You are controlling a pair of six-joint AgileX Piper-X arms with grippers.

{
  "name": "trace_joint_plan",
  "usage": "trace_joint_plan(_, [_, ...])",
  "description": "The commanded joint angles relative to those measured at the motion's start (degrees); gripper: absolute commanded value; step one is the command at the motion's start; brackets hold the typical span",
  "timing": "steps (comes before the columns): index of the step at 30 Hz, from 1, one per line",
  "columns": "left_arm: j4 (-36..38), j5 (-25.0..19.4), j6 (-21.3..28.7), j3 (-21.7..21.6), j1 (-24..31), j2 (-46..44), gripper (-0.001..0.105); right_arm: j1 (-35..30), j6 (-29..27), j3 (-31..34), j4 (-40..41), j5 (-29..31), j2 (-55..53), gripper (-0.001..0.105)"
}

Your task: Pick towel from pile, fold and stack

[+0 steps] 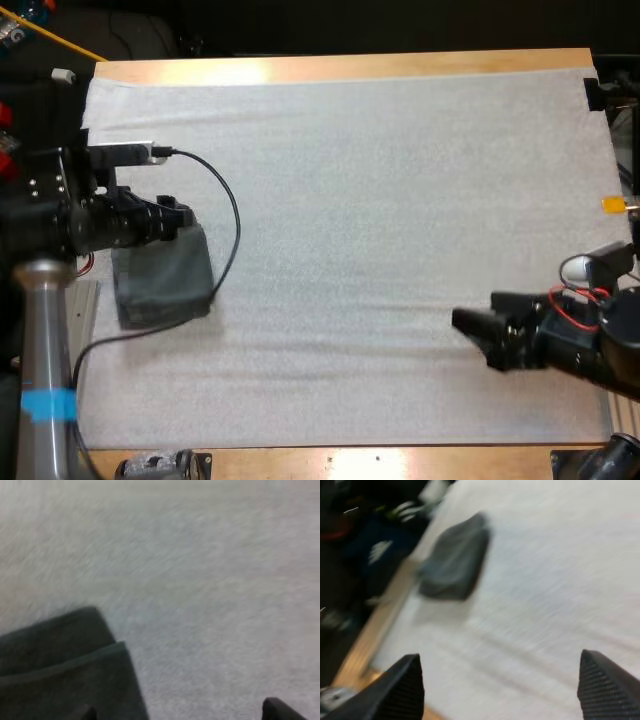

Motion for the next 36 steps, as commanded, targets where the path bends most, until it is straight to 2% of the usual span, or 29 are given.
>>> trace_joint_plan(1, [0.5, 0.6, -0.2, -0.3, -0.9, -1.6, 0.063, 0.0, -2.0, 0.0, -0.5, 2.1, 1.2, 0.063])
trace_joint_plan(8, [0.6, 0.6, -0.3, -0.3, -6.7, -8.0, 0.063, -0.6, -7.7, 0.0, -1.5, 5.5, 9.1, 0.063])
trace_joint_plan(13, [1.6, 0.6, -0.2, -0.3, -8.7, -10.2, 0.063, -6.0, -9.6, 0.0, -4.5, 4.9, 14.3, 0.063])
trace_joint_plan(18, [4.2, 0.6, 0.5, -0.3, -8.7, -11.6, 0.063, -17.7, -12.6, 0.0, -6.9, -1.5, 17.4, 0.063])
trace_joint_plan(30, [5.1, 0.6, 0.6, -0.3, -8.7, -12.5, 0.063, -42.8, -18.2, 0.0, -3.6, -9.1, 14.2, 0.063])
trace_joint_plan(36, [5.6, 0.6, 1.2, -0.3, -8.7, -14.3, 0.063, -52.2, -22.2, 0.0, -0.4, -10.7, 9.1, 0.063])
